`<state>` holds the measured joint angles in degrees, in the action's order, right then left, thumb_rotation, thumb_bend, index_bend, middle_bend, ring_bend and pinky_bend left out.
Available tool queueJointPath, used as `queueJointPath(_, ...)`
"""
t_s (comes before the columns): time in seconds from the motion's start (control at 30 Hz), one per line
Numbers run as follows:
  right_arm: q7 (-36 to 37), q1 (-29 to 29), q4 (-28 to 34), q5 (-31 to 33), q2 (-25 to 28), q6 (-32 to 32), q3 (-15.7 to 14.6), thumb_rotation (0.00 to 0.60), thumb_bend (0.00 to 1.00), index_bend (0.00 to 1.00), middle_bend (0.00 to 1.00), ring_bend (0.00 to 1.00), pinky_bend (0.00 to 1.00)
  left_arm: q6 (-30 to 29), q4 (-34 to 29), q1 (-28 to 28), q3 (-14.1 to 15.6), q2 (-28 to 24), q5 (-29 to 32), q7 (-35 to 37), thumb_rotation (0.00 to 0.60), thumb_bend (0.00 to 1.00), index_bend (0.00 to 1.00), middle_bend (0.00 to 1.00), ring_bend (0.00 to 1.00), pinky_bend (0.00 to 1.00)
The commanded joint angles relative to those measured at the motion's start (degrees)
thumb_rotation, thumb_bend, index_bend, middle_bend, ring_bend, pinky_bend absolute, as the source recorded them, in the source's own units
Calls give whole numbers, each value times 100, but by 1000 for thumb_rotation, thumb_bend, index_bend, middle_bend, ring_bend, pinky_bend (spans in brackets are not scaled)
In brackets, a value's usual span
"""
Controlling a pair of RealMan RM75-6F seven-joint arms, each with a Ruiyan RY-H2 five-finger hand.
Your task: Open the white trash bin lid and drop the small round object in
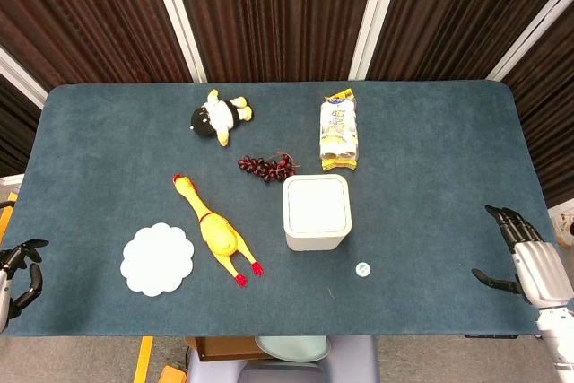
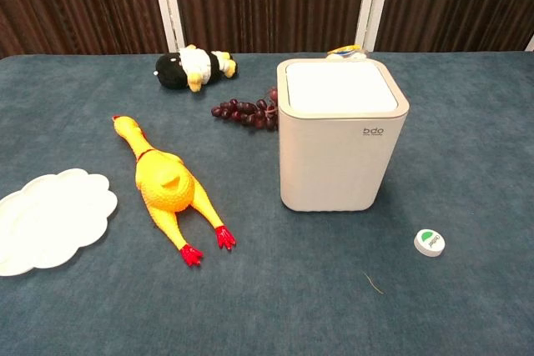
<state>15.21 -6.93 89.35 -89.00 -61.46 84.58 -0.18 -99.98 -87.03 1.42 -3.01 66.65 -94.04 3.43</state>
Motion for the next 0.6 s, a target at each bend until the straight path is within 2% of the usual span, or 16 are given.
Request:
queueJointPath(0.03, 8, 1, -8, -12, -2, -13, 9, 600, 240, 154, 216, 128, 284, 19, 19, 5, -8, 11, 10, 26, 600, 639, 337, 482, 511, 578)
queueJointPath(0.4, 217, 98, -353, -319, -298, 523, 161, 600, 241, 177, 239, 154, 309, 177, 101, 70, 22, 34, -29, 48, 600, 640, 335, 466, 501, 572)
queueJointPath(0.5, 244, 138, -585, -445, -500, 800, 230, 600, 240, 231, 370, 248, 372, 193, 58, 59, 42, 1, -31, 67, 600, 640, 335, 467, 502, 572)
queueJointPath(0.6, 316, 179, -794, -621, -658, 1105, 272, 600, 240, 279, 553, 427, 528, 138, 52, 46, 46, -8, -79, 81, 600, 639, 335, 467, 502, 572)
